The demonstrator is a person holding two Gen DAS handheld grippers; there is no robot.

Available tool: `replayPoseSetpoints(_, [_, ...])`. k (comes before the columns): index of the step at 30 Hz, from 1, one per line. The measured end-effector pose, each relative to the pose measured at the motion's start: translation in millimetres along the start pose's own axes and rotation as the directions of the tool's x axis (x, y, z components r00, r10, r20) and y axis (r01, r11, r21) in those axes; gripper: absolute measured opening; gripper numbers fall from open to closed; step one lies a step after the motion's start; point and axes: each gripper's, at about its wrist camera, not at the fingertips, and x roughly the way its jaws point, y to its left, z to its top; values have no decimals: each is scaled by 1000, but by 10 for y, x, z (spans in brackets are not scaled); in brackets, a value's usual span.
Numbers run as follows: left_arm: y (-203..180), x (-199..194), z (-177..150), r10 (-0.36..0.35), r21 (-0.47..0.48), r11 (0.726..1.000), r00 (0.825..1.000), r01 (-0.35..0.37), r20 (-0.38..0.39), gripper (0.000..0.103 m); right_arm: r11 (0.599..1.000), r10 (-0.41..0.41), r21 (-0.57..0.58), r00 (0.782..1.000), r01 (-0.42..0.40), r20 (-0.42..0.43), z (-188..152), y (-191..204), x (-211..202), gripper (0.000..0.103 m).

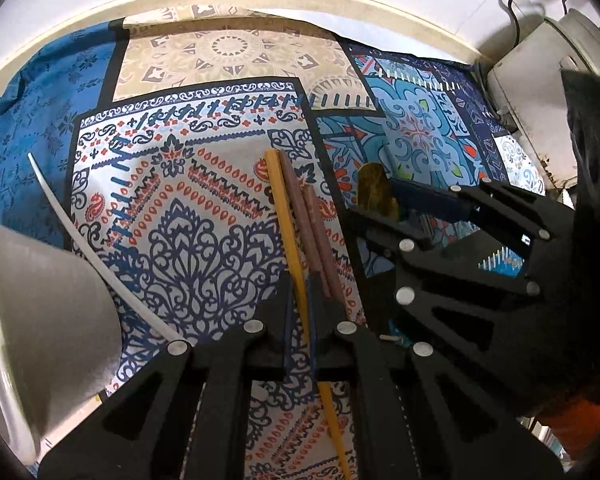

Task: Organize utensils
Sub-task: 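Grasp a gold spoon with the right tool while the left tool reaches toward the chopsticks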

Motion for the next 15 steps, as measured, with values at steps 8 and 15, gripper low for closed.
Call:
replayPoseSetpoints(8, [-58, 48, 85, 21, 6, 1000, 1000, -21, 1, 6, 996, 66, 54, 998, -66, 4, -64, -183, -114, 31])
replayPoseSetpoints(15, [-121, 70, 92, 41, 26, 999, 999, -41, 0, 4, 992, 88, 84, 994, -93, 65, -111, -326, -389, 31])
